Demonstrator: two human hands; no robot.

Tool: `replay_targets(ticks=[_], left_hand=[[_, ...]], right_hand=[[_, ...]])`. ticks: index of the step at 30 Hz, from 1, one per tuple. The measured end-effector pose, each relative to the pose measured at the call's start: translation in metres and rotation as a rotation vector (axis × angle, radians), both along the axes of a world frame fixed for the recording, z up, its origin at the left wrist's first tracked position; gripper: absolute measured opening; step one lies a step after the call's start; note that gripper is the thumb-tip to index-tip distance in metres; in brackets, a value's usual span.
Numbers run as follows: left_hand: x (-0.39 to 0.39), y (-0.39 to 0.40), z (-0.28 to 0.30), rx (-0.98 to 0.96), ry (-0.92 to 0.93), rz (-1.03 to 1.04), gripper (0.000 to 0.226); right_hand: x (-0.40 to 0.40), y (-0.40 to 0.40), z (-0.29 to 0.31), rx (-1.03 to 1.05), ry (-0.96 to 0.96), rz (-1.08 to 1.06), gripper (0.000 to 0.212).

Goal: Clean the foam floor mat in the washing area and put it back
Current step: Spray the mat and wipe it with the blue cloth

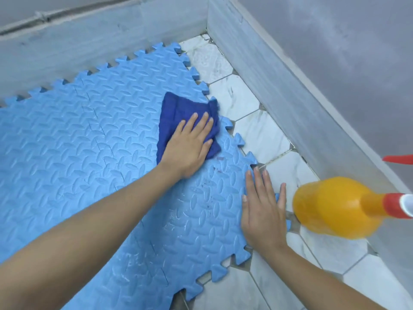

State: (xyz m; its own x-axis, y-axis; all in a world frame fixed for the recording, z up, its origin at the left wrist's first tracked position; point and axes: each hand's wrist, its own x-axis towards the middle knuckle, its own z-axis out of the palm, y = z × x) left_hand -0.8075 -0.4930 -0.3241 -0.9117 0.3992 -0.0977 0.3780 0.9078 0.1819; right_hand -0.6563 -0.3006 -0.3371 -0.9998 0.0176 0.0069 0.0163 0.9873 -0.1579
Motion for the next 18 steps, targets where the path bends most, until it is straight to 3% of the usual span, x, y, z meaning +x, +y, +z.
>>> replay_targets(ticks=[3,6,9,13,18], left_hand=[[0.095,-0.022,0.004,0.003,-0.036,-0.295,0.056],[0.101,-0.026,0.000,-0.027,-0.012,-0.390,0.054],[0.043,0.002,-0.001,-0.020,0.017,-0.316,0.055],[-0.020,0.040,-0.001,-0.008,0.006,-0.037,0.054],[0.035,0.032,-0.001,0.034,0.010,-0.096,0.055]], right_hand=[[0.000,0.000,-0.001,0.009,0.018,-0.009,0.056],[-0.001,-0.001,-0.001,0.001,0.032,-0.009,0.056],[0.000,-0.001,-0.001,-0.007,0.040,-0.004,0.056],[0.000,0.000,-0.002,-0.037,0.041,-0.007,0.056],[0.000,0.005,-0.007,-0.172,0.078,0.003,0.054]])
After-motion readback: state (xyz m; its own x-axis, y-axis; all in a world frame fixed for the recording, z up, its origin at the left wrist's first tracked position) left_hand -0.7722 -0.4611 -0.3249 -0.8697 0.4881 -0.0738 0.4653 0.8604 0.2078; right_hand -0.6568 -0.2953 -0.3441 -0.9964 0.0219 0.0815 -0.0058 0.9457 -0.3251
